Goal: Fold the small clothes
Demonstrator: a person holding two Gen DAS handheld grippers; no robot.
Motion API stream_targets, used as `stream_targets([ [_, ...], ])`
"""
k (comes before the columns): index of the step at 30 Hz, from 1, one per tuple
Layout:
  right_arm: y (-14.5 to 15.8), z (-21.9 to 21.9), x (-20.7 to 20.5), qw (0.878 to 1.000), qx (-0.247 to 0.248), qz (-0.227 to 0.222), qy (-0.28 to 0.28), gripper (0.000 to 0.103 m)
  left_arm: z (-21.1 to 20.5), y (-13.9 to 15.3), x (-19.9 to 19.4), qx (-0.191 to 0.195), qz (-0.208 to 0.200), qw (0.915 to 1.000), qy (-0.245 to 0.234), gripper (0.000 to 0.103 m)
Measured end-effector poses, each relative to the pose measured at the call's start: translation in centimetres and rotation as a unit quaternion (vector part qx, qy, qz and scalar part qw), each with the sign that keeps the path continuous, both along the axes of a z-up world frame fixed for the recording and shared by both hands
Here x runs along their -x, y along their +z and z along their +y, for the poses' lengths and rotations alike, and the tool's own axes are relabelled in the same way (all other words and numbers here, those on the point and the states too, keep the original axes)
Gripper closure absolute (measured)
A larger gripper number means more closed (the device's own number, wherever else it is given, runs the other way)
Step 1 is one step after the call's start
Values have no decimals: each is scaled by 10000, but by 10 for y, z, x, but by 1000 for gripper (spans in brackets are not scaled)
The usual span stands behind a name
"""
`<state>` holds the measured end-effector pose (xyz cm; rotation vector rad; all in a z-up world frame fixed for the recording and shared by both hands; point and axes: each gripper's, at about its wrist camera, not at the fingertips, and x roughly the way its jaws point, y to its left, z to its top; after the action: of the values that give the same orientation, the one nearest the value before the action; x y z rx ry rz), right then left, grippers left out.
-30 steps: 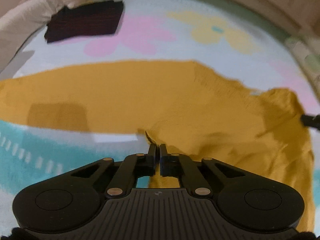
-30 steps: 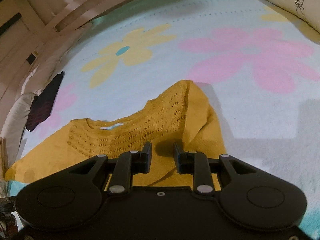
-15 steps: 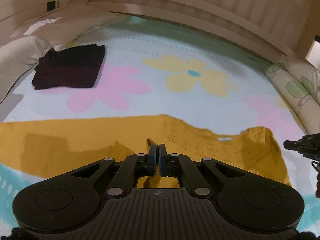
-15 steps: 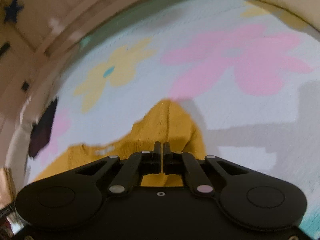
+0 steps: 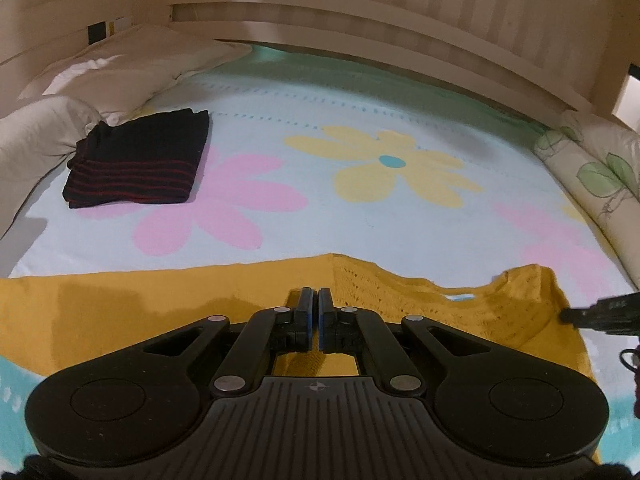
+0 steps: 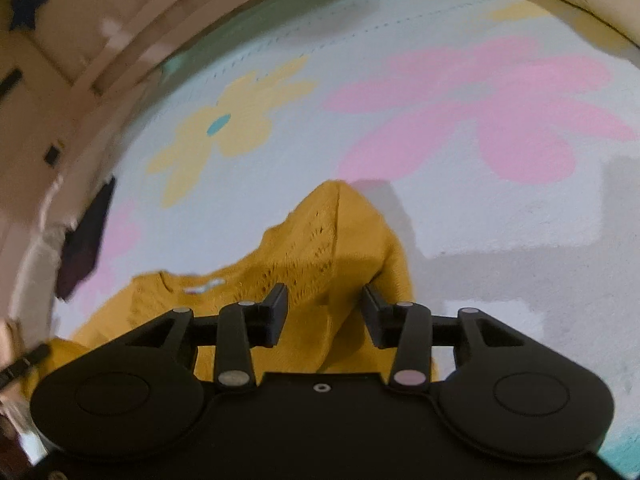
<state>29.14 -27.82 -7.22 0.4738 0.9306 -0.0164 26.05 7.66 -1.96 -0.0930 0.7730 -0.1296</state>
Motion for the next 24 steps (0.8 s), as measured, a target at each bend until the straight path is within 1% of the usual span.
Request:
stream_targets([
  [1,0,2,-1,10000,81,44,-13,95,0,0,1,22,-3,10000,-7,101],
  [3,2,-1,-5,9999,11,36,-117,96,0,0,0,71,7,10000,-34,101],
  [5,10,-12,-6,9991,-89,-173,-379,96,0,-3,-2,84,39,10000,-33,101],
  [7,16,-26,-12,9974,-261,-259,-625,96,0,-10,-7,72,116,9999,7,101],
  [9,18,-37,-21,9956,-327,-261,-845,96,1,-16,-11,73,217,9997,41,101],
  [12,15,-47,-36,9940,-352,-193,-1016,96,2,-29,-17,11,373,9993,75,101],
  [16,1,-56,-53,9925,-247,-5,-1196,96,6,-44,-22,-71,555,9984,109,101],
  [17,-3,-57,-56,9924,-193,53,-1214,95,7,-47,-23,-79,596,9981,125,101],
  [19,-11,-61,-59,9919,-125,102,-1260,86,9,-52,-24,-49,669,9976,145,101],
  [20,-12,-64,-57,9915,-125,55,-1296,84,10,-53,-24,-35,691,9975,144,101],
  [21,-12,-70,-54,9906,-150,-16,-1360,76,11,-54,-24,-32,705,9974,147,101],
  [22,-10,-74,-49,9901,-191,-93,-1389,70,12,-54,-24,-35,707,9974,150,101],
  [23,-6,-78,-42,9904,-216,-193,-1353,61,13,-54,-24,-32,707,9974,159,101],
  [24,-3,-79,-35,9921,-162,-247,-1217,60,14,-54,-24,-11,707,9973,178,101],
])
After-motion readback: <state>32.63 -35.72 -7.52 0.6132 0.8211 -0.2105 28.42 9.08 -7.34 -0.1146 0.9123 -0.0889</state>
